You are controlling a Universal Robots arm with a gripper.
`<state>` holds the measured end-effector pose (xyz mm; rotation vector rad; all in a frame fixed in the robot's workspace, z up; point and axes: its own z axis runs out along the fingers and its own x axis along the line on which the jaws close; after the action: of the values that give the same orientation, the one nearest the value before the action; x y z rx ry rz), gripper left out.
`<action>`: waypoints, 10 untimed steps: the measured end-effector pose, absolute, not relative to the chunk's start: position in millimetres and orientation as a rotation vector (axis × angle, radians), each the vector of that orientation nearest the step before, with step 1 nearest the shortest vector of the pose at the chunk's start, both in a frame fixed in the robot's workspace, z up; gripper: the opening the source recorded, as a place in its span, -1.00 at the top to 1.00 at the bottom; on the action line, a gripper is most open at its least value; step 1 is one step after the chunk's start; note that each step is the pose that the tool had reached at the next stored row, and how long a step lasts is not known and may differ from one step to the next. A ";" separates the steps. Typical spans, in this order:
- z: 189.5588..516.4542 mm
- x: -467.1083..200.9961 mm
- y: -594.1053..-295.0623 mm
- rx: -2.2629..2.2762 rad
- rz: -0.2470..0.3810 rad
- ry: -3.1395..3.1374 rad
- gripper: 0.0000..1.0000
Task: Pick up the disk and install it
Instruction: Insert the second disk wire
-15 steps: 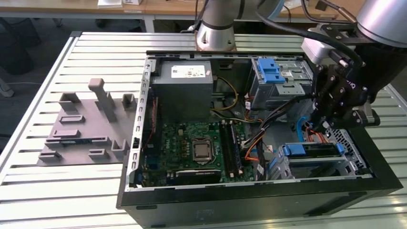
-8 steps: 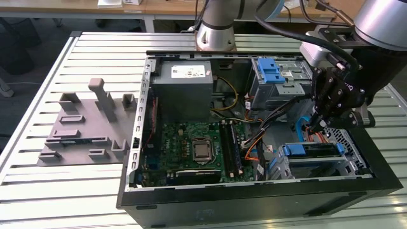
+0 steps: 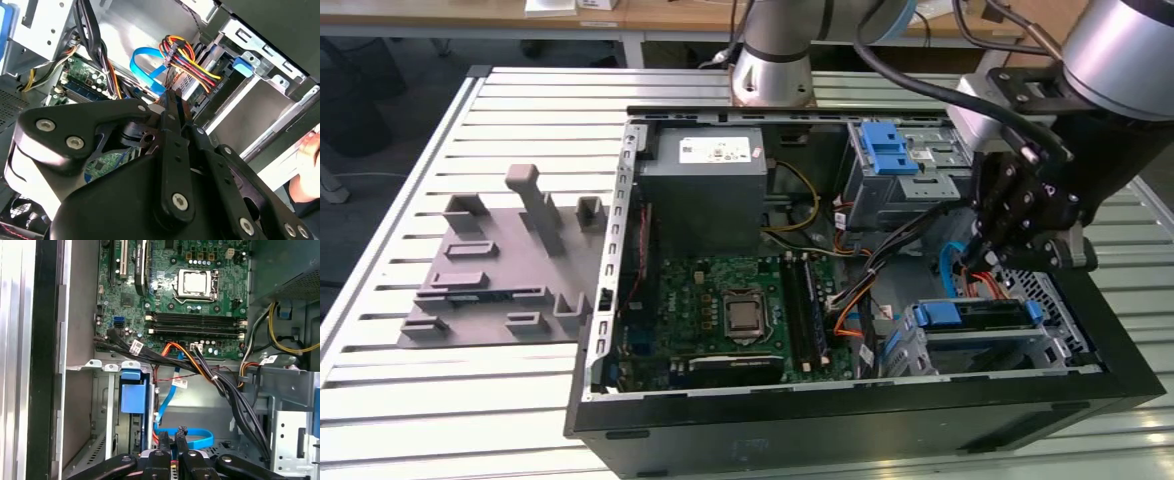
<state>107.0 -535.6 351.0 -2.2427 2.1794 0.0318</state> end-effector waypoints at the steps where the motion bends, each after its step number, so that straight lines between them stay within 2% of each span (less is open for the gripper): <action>1: 350.2 107.0 -537.6 -2.243 0.032 2.179 0.68; 6: 345.5 107.0 -545.6 -2.241 0.035 2.178 0.68; 10: 342.6 107.0 -550.5 -2.227 0.064 2.164 0.68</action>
<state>107.0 -550.5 342.6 -2.2268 2.1637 0.0645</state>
